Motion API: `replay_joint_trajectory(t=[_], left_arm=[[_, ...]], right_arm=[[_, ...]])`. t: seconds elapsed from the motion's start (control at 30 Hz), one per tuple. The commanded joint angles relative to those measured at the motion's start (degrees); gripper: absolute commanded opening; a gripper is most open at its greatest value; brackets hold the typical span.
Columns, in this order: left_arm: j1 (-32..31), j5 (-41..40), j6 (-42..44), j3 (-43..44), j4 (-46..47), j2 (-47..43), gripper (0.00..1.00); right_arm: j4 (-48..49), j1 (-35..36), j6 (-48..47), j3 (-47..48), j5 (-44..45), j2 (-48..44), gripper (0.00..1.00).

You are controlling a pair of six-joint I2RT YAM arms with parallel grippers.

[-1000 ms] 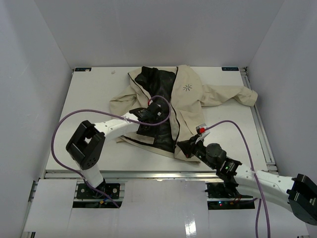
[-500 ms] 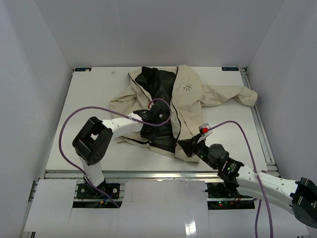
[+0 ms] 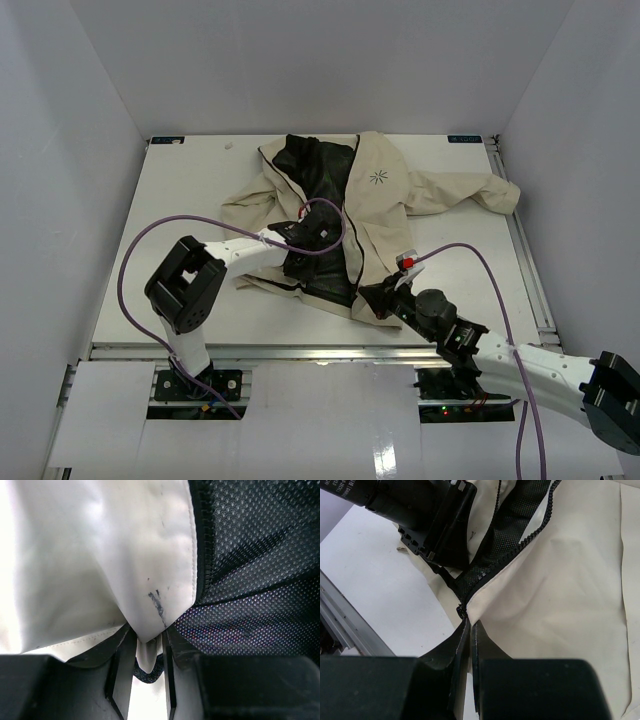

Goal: Zip up the jacket

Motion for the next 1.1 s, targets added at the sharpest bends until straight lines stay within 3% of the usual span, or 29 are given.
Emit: replay_joint_trajectory(t=[0.0,0.2,0.47,0.53,1.07], left_arm=[[0.0,0.0,0.8,-1.2,-1.2,-0.7,0.37],[0.0,0.2,0.5,-0.7,-1.2,0.8,0.32],[-0.5,0.4,0.2,0.1,-1.2,1.6,0.52],[-0.7,1.0,0.5,0.7,-1.4,1.1,0.52],[-1.2,0.1,0.7,0.9,-3.4,0.4,0.32]], right_arm=[[1.8,-0.3,-0.9,1.6,1.0,0.2,0.08],[1.9,-0.3,-1.0,1.2,1.2,-0.4,0.08],[2.3,-0.3,-1.1,1.3,1.0,1.1,0.08],[2.4,-0.3,-1.0,1.3,1.0,0.9,0.08],[2.4,-0.3,-1.3,0.7,1.9,0.8,0.08]])
